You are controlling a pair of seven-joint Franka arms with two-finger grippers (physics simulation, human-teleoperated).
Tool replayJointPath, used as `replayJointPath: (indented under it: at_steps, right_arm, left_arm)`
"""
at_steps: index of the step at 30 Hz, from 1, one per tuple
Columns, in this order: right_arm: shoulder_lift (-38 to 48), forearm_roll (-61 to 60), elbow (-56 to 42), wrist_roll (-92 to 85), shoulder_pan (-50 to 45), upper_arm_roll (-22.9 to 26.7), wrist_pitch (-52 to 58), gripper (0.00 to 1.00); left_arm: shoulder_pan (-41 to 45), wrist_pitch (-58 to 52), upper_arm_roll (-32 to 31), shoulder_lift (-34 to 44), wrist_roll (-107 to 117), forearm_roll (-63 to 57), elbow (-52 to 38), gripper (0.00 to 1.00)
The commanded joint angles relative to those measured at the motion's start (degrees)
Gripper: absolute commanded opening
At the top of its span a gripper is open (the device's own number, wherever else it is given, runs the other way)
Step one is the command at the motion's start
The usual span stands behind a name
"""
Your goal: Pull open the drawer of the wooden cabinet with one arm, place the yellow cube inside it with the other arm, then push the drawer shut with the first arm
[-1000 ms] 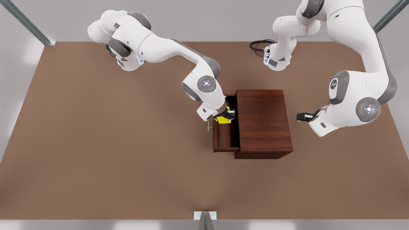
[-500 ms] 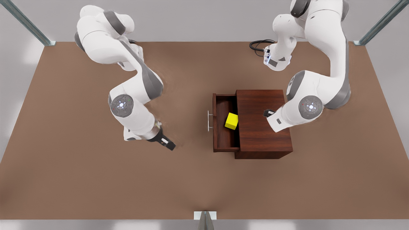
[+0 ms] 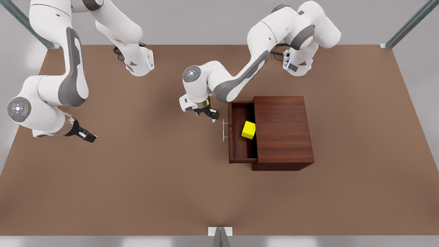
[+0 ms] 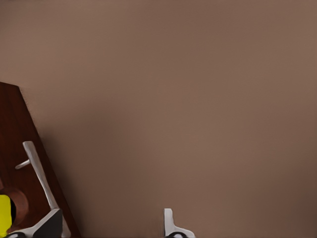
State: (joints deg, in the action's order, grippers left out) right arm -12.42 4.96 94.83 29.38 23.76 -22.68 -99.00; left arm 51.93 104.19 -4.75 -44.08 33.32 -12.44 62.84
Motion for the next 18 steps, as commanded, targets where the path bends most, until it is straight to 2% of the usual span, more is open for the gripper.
replayJointPath:
  at_steps: [1, 13, 18]
  right_arm:
    - [-0.23, -0.12, -0.79, -27.01, 0.15, 0.0, 0.04, 1.0]
    - [-2.08, 0.23, -1.93, -26.04, -0.29, -0.18, 0.65, 1.0]
    - [-2.08, 0.23, -1.93, -26.04, -0.29, -0.18, 0.65, 1.0]
  left_arm:
    - [0.98, 4.35, 0.09, -0.83, 37.35, -4.61, 0.17, 1.0]
    - [1.16, 4.53, 0.62, -6.02, 38.67, -10.15, 1.58, 1.0]
    - [0.9, 6.64, 3.08, -6.11, 37.79, -10.15, 1.41, 1.0]
